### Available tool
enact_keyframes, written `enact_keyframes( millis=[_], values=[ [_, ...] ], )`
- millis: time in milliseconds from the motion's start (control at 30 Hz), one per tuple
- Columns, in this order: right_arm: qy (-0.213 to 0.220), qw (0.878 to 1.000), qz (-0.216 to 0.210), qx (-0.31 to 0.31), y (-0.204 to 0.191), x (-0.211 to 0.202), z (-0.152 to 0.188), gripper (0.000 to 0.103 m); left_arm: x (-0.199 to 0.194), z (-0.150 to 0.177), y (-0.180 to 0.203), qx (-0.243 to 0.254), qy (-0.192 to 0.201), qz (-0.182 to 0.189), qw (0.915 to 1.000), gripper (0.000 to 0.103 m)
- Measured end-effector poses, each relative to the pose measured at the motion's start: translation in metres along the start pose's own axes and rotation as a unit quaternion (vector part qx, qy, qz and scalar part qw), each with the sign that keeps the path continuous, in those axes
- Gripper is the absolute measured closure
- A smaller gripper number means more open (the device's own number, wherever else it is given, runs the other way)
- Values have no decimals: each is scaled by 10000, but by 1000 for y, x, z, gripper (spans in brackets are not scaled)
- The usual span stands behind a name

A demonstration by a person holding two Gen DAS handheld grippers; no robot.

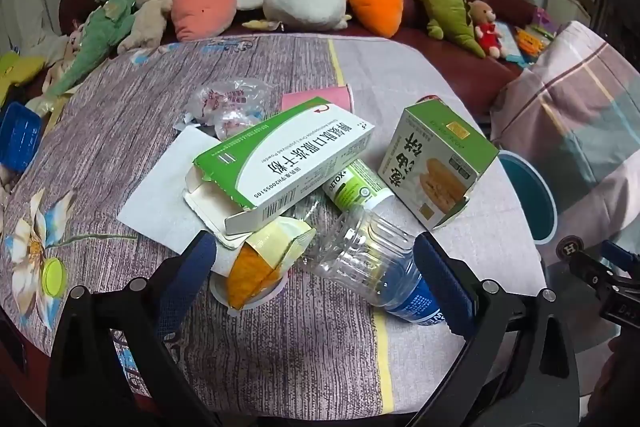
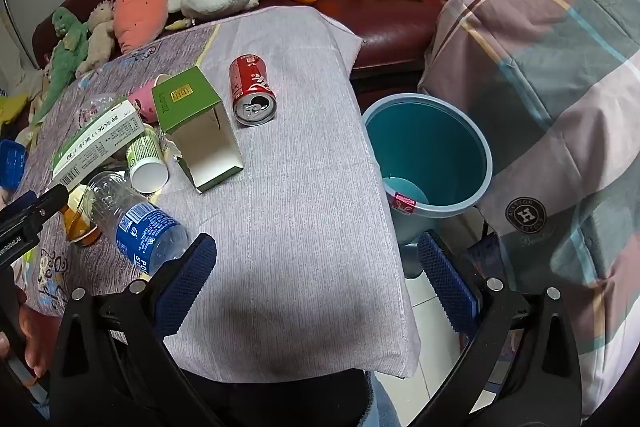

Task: Collect trash

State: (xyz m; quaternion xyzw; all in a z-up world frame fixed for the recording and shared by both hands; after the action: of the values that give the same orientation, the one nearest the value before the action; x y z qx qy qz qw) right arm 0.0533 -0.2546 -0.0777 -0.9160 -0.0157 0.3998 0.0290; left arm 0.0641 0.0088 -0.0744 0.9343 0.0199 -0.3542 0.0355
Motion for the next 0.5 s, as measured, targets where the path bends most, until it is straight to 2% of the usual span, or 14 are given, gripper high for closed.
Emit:
enact_keyframes(
  millis=[500],
  values=[
    [25, 10000, 48, -35, 2, -1, -5, 6, -3, -3, 4, 54, 36, 44, 10000, 4]
  ],
)
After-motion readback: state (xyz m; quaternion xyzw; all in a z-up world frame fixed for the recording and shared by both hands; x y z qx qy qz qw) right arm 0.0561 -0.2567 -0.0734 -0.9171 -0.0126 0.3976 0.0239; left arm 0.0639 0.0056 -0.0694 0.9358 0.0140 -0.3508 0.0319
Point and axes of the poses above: each gripper's, at about its wrist camera, not at the fingertips, and x roughly the way its jaws point, y to its right, z to its underside, the point moved 10 cm from there along x, roughly the way its jaws point, and after that the axes turned 8 degrees about y, right-handed, at the moved point
